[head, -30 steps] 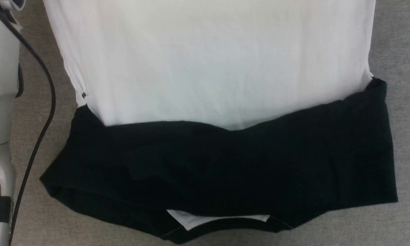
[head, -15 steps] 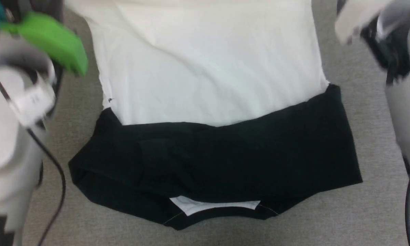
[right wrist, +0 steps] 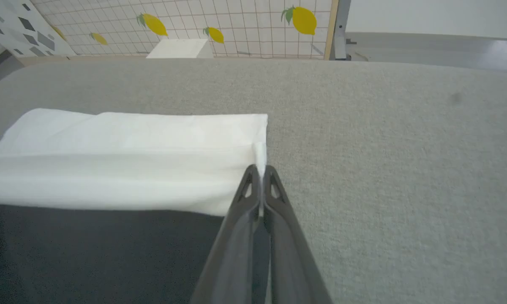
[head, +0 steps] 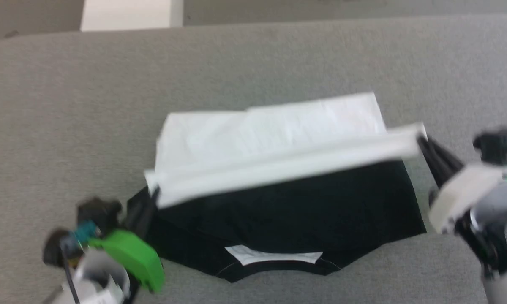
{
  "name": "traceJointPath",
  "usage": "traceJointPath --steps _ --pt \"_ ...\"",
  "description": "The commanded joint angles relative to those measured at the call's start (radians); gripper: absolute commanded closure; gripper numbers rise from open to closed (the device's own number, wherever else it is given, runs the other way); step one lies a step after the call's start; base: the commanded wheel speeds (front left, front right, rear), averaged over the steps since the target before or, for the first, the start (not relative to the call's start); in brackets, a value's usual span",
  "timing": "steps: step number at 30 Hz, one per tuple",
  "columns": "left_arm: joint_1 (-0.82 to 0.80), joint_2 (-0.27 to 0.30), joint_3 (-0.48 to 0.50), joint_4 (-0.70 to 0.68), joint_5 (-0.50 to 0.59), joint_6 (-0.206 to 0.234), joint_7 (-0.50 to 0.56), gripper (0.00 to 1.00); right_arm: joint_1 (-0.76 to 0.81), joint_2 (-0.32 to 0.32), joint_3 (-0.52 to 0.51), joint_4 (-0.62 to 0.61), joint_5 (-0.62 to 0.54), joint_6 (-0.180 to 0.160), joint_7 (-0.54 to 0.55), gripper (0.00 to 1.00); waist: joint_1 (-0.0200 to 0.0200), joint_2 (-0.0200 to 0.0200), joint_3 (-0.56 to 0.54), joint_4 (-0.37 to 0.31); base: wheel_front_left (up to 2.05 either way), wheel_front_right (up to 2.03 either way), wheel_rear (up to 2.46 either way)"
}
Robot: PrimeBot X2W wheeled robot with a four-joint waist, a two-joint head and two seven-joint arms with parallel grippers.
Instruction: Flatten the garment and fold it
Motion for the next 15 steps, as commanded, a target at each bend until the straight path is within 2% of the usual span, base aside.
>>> traceJointPath --steps 1,3,7,15 --pt "0.036 -0.006 -0.004 0.002 -0.006 0.010 -0.012 1.00 0.049 0.012 -0.025 -0.030 -0.017 -0.002 0.025 1.00 0.0002 -0.0001 -0.058 0.044 0.00 0.00 0.00" --pt "0.109 -0.024 -0.023 0.024 -0.025 0.011 -0.033 1.00 0.171 0.051 -0.083 -0.098 -0.053 -0.002 0.086 1.00 0.0002 -0.0001 -0.076 0.057 0.00 0.00 0.00" --pt "0.162 -0.033 -0.034 0.069 -0.040 0.005 -0.055 1.00 0.263 0.098 -0.120 -0.139 -0.087 -0.002 0.143 1.00 0.0002 -0.0001 -0.088 0.062 0.00 0.00 0.00" --pt "0.171 -0.051 -0.068 0.147 -0.036 -0.018 -0.085 1.00 0.361 0.156 -0.171 -0.118 -0.149 -0.002 0.207 1.00 0.0002 -0.0001 -0.093 0.073 0.00 0.00 0.00"
